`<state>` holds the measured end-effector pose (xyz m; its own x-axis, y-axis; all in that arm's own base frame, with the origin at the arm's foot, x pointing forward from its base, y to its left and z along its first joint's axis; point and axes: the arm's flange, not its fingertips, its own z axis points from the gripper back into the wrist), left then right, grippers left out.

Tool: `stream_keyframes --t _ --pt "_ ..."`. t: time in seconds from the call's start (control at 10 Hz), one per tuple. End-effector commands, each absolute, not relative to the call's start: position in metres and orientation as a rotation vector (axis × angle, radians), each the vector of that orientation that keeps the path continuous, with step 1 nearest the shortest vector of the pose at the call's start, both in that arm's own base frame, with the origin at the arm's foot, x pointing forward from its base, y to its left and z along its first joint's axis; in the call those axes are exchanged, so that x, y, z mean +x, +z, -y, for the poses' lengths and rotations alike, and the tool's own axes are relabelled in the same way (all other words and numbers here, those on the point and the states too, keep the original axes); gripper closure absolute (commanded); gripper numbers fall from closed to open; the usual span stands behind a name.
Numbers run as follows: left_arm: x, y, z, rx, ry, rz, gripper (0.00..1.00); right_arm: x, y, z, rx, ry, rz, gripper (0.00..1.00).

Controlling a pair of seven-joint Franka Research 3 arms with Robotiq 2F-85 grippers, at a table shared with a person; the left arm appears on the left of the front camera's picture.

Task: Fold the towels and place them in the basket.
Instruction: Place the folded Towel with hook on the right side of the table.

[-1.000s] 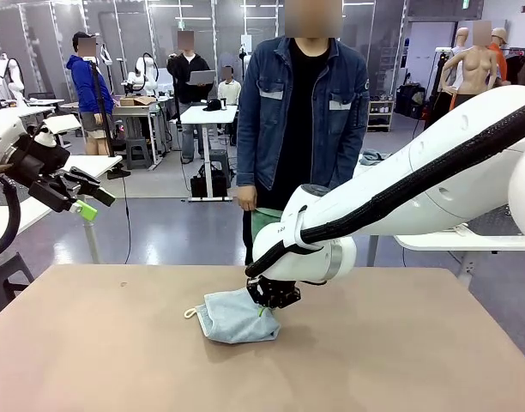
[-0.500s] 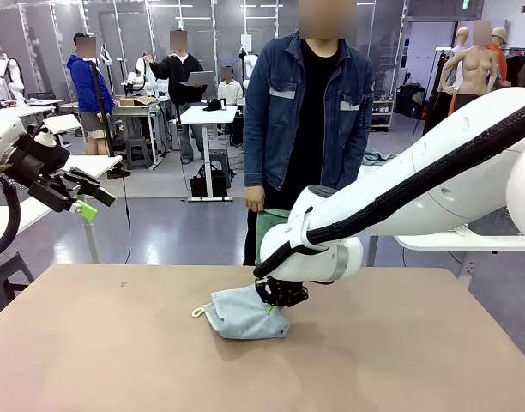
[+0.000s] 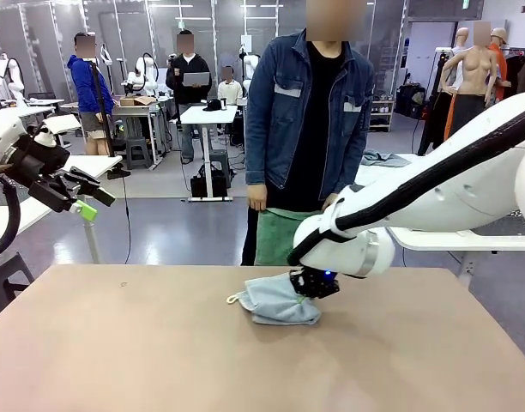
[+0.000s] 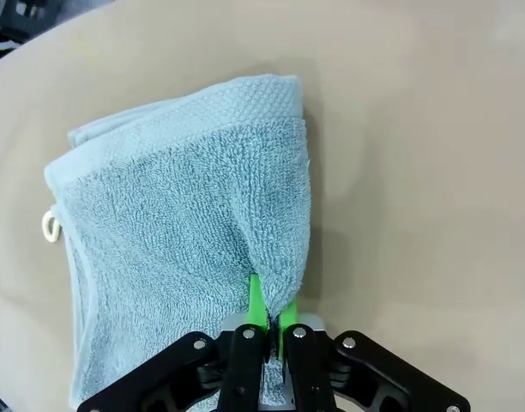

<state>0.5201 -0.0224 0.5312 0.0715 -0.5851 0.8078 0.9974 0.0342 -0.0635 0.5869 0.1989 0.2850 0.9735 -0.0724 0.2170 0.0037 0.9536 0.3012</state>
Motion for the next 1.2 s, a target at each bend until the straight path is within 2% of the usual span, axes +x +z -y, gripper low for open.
stream_keyframes --t 0.0,0.6,1.1 --pt "0.52 0.532 0.022 -0.763 -1.382 0.698 0.0 0.583 0.246 -0.124 0.283 -0.046 0.2 0.95" --pt "0.52 0.532 0.022 -0.763 -1.382 0.698 0.0 0.598 0.227 0.052 0.218 -0.026 0.253 0.95" --pt "0.52 0.532 0.022 -0.763 -1.382 0.698 0.0 0.604 0.226 0.126 0.201 0.018 0.234 0.95"
